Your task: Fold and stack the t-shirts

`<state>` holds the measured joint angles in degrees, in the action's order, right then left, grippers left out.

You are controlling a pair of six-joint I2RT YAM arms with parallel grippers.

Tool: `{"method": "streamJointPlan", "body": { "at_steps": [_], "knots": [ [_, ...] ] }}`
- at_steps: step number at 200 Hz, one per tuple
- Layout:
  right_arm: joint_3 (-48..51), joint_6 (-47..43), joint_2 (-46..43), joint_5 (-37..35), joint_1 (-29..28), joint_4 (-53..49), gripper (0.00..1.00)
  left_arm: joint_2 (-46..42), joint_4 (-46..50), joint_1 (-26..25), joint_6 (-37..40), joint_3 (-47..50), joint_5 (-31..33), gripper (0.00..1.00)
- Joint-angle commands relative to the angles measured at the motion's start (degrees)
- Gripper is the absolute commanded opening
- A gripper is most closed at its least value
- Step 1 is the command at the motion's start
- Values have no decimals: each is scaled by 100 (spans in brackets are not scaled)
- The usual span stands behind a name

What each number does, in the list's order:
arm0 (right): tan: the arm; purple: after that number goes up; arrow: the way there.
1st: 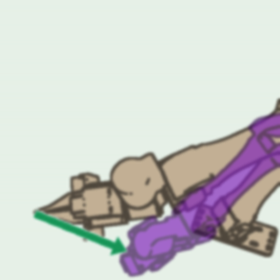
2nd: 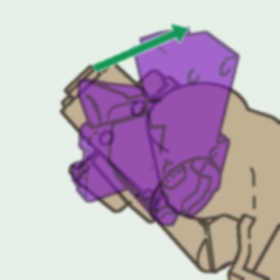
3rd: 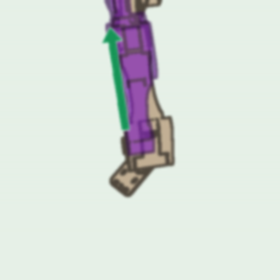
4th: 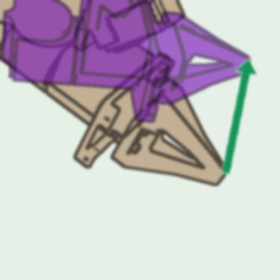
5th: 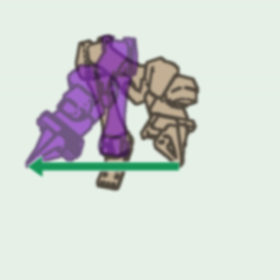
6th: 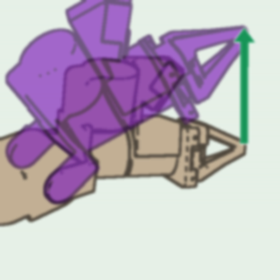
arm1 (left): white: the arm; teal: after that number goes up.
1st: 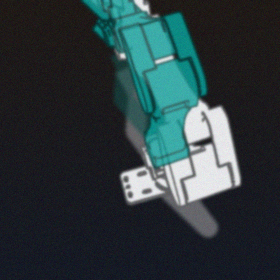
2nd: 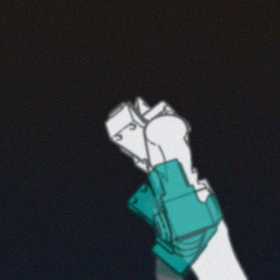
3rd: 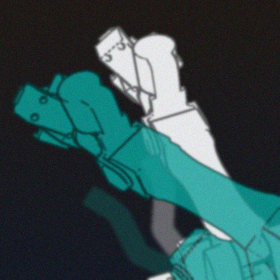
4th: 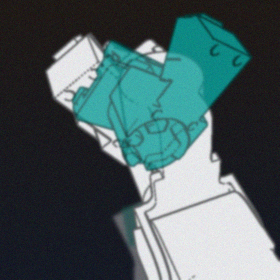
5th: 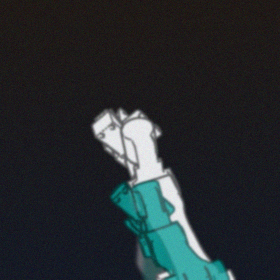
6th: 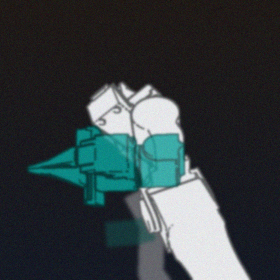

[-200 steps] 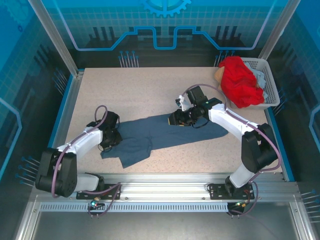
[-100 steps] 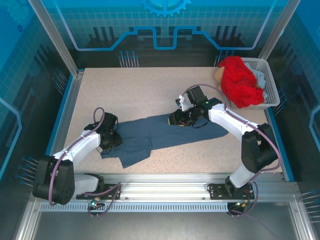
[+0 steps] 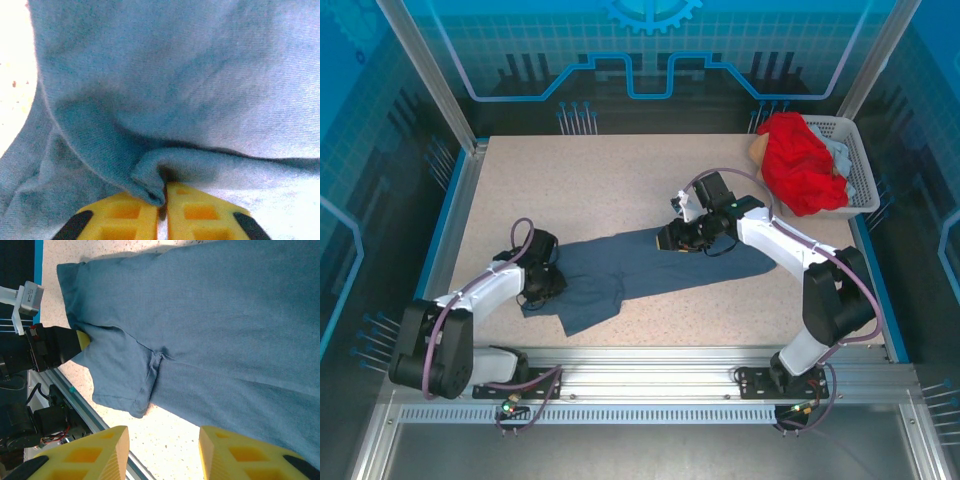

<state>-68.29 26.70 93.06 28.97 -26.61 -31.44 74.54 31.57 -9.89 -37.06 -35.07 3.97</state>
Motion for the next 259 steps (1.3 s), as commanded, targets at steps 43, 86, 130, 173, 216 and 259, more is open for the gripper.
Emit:
{"method": "streamJointPlan", "body": {
  "at_steps": [43, 86, 130, 173, 216, 259],
  "knots": [
    [26, -16, -37, 64, -15, -4, 42, -610, 640, 37, -141, -264, 34, 0],
    [-68, -24, 53, 91, -20, -2, 42, -604, 1144, 40, -310, -669, 16, 0],
    [-81, -37, 68, 100, -8, -11, 42, 71, 1684, 49, -314, -1517, -18, 1],
    [-28, -32, 20, 94, 16, -2, 42, 759, 2105, 83, -48, -2389, -25, 1],
    [0, -26, 20, 109, 38, 16, 41, 1620, 2536, 188, 419, -3195, 58, 1],
    [-35, -25, 27, 109, 51, -12, 41, 2270, 2748, 320, 699, -3708, 163, 0]
  ]
}}
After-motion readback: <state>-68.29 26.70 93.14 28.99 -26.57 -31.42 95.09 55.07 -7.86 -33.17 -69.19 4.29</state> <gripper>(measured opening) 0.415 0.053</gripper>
